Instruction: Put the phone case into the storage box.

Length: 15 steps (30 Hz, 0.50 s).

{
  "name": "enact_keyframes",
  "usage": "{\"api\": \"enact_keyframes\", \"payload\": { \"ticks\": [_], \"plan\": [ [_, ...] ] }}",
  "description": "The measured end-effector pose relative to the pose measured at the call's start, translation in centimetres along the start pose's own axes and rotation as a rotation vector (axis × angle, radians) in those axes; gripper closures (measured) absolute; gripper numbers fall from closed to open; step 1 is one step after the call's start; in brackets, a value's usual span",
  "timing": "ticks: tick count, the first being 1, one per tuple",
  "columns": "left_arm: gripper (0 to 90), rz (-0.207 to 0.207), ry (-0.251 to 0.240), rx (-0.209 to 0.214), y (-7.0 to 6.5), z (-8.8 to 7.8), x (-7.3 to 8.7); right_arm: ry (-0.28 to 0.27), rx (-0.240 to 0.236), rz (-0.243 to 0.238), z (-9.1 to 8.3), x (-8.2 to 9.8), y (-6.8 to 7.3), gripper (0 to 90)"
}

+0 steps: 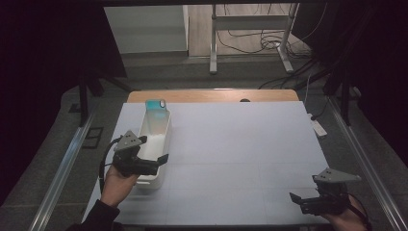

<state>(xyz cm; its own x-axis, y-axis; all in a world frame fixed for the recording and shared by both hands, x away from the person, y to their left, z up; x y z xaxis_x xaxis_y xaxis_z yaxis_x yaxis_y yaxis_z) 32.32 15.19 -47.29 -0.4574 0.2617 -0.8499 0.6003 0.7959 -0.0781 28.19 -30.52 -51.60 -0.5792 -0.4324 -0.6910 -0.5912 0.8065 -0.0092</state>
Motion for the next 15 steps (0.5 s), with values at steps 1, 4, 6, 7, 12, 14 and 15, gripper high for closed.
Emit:
{"api": "enact_keyframes", "payload": {
  "ticks": [1, 4, 6, 7, 12, 14, 15],
  "plan": [
    [0.0, 0.001, 0.001, -0.002, 0.0, -0.1, 0.0, 0.000, 0.000, 0.000, 0.0, 0.0, 0.0, 0.0],
    [0.0, 0.000, 0.003, -0.006, -0.1, -0.3, 0.3, 0.001, 0.001, 0.002, 0.0, 0.0, 0.0, 0.0],
    [0.0, 0.000, 0.004, -0.008, -0.1, -0.5, 0.4, 0.001, 0.001, 0.001, 0.0, 0.0, 0.0, 0.0],
    [0.0, 0.002, 0.006, -0.010, -0.1, -0.6, 0.5, 0.000, 0.002, 0.001, 0.0, 0.0, 0.0, 0.0],
    [0.0, 0.000, 0.009, -0.015, -0.2, -1.0, 1.0, 0.000, 0.001, -0.001, 0.0, 0.0, 0.0, 0.0],
    [0.0, -0.002, 0.008, -0.018, -0.2, -1.2, 1.2, 0.000, 0.001, -0.002, 0.0, 0.0, 0.0, 0.0],
    [0.0, -0.003, 0.007, -0.021, -0.2, -1.3, 1.3, 0.000, 0.001, -0.002, 0.0, 0.0, 0.0, 0.0]
  ]
}}
Point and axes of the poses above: each handheld gripper's, and its own axes: z roughly forward along the jaws, x roughly out of its underside, y roughly to its left, the point moved 9 cm from there along z, roughly forward along the jaws, and after that the axes turned 1 degree about -x, right-handed, at the moved point
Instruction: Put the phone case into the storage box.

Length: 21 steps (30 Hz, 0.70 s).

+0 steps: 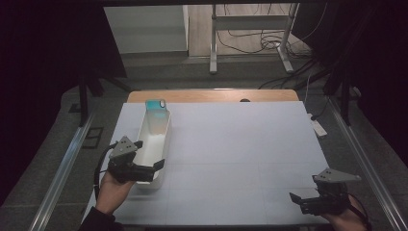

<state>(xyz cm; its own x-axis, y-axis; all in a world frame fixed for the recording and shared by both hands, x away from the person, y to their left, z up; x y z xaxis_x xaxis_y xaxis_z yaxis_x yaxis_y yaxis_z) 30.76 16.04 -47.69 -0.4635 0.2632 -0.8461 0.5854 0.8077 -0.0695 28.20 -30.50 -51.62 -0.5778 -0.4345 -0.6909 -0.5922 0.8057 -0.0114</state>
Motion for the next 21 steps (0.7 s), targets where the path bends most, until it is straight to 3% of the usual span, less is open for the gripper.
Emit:
{"api": "enact_keyframes", "payload": {
  "ticks": [21],
  "plan": [
    [0.0, -0.018, -0.013, -0.019, -0.2, -1.8, 1.5, 0.003, 0.001, 0.001, 0.0, 0.0, 0.0, 0.0]
  ]
}}
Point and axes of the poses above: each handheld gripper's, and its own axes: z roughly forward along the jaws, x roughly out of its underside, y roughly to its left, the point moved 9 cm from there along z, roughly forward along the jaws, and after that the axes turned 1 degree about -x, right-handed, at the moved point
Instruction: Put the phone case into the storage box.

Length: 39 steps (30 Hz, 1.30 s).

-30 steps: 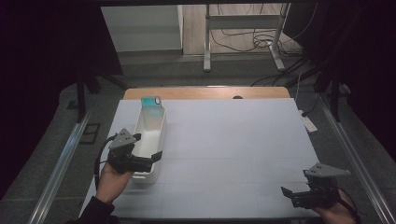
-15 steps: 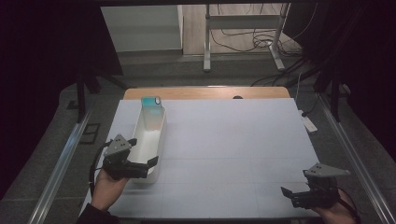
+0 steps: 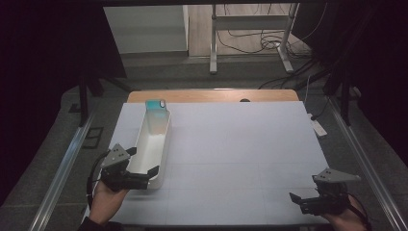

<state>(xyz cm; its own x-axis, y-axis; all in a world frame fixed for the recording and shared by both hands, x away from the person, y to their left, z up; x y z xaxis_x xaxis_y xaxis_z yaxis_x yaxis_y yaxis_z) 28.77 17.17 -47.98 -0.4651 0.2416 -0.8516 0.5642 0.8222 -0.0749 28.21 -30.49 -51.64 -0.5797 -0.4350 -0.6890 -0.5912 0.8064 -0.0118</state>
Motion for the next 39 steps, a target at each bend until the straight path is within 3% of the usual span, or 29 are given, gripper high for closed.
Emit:
{"api": "enact_keyframes", "payload": {
  "ticks": [39],
  "plan": [
    [0.0, 0.003, 0.030, -0.065, -0.1, -2.3, 3.1, -0.001, 0.003, -0.003, 0.0, 0.0, 0.0, 0.0]
  ]
}}
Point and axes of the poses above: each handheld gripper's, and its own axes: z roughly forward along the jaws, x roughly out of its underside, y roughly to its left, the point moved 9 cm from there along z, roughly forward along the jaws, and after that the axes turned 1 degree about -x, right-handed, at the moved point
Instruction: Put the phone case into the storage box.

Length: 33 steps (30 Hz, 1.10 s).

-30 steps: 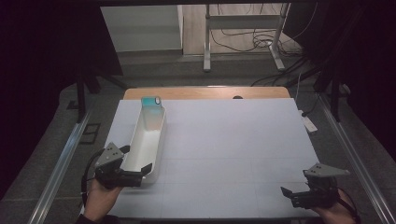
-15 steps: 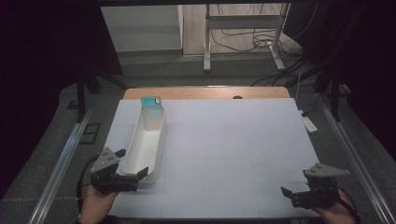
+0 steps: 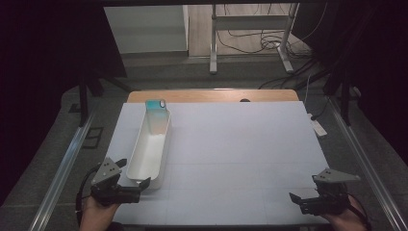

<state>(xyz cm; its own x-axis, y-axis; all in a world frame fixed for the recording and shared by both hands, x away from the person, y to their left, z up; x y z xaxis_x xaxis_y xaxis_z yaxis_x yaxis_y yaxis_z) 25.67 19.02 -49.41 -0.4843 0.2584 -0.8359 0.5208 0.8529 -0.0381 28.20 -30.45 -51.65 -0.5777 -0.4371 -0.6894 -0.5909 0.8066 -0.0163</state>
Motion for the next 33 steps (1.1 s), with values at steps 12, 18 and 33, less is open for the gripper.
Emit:
{"api": "enact_keyframes", "payload": {
  "ticks": [12, 18, 33],
  "plan": [
    [0.0, -0.013, 0.013, -0.011, 0.0, -0.7, 1.1, 0.003, -0.001, -0.002, 0.0, 0.0, 0.0, 0.0],
    [0.0, -0.020, 0.017, -0.019, 0.1, -1.0, 1.6, 0.003, -0.001, -0.002, 0.0, 0.0, 0.0, 0.0],
    [0.0, -0.032, 0.036, -0.031, 0.2, -1.7, 2.7, 0.004, -0.001, -0.002, 0.0, 0.0, 0.0, 0.0]
  ]
}}
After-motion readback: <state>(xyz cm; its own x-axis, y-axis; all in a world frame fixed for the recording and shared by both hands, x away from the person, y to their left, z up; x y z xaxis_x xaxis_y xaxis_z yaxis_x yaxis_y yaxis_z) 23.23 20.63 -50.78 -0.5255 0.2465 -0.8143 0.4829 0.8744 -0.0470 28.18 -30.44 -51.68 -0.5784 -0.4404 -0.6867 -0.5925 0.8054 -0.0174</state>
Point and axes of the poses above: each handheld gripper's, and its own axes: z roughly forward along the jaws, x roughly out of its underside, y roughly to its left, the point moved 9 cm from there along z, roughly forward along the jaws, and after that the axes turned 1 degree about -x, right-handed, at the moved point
